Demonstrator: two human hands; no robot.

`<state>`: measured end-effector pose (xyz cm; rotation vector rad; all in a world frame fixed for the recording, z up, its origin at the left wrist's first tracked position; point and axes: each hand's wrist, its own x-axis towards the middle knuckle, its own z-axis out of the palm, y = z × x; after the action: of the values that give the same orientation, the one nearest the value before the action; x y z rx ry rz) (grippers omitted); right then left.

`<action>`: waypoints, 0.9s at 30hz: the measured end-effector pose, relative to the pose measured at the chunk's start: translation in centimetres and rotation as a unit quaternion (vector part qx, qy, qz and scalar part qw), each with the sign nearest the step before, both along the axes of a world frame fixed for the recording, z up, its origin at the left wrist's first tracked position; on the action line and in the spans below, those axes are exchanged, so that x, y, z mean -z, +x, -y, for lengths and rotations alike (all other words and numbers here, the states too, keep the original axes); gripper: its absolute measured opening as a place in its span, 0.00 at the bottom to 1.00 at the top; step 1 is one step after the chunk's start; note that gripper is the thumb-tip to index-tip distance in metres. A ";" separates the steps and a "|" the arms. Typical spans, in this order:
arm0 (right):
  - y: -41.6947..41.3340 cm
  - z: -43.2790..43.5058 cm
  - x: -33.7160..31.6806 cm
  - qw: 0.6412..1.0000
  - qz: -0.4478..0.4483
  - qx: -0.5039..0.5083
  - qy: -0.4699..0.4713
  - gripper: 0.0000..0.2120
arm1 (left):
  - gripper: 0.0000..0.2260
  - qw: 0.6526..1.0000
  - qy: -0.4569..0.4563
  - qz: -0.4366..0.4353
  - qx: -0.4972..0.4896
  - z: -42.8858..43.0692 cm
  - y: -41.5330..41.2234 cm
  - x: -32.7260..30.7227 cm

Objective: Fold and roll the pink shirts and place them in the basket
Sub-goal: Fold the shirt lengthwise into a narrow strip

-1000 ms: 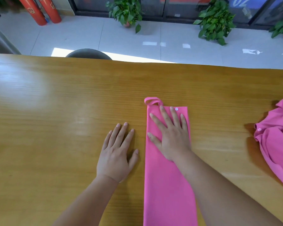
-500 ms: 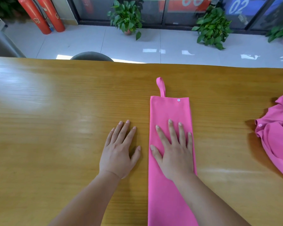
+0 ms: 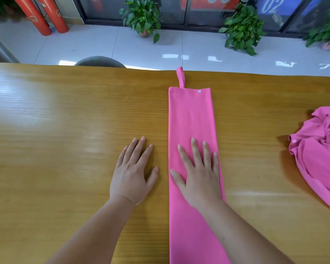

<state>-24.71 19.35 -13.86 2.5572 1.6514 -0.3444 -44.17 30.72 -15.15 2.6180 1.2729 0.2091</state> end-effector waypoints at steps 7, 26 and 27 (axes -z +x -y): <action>2.6 -3.8 0.9 1.000 0.018 0.010 0.023 0.38 | 0.30 1.000 0.002 0.012 -0.002 0.0 0.0 0.1; 2.1 -3.5 0.8 1.000 0.014 -0.015 -0.002 0.39 | 0.30 1.000 0.005 0.003 -0.002 0.0 0.0 0.0; 2.5 -4.3 0.8 1.000 0.012 -0.012 -0.006 0.39 | 0.30 1.000 0.005 0.004 -0.002 0.0 0.0 -0.1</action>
<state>-22.19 23.64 -14.69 2.5213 1.6649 -0.3196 -44.13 30.70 -15.09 2.6202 1.2778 0.2260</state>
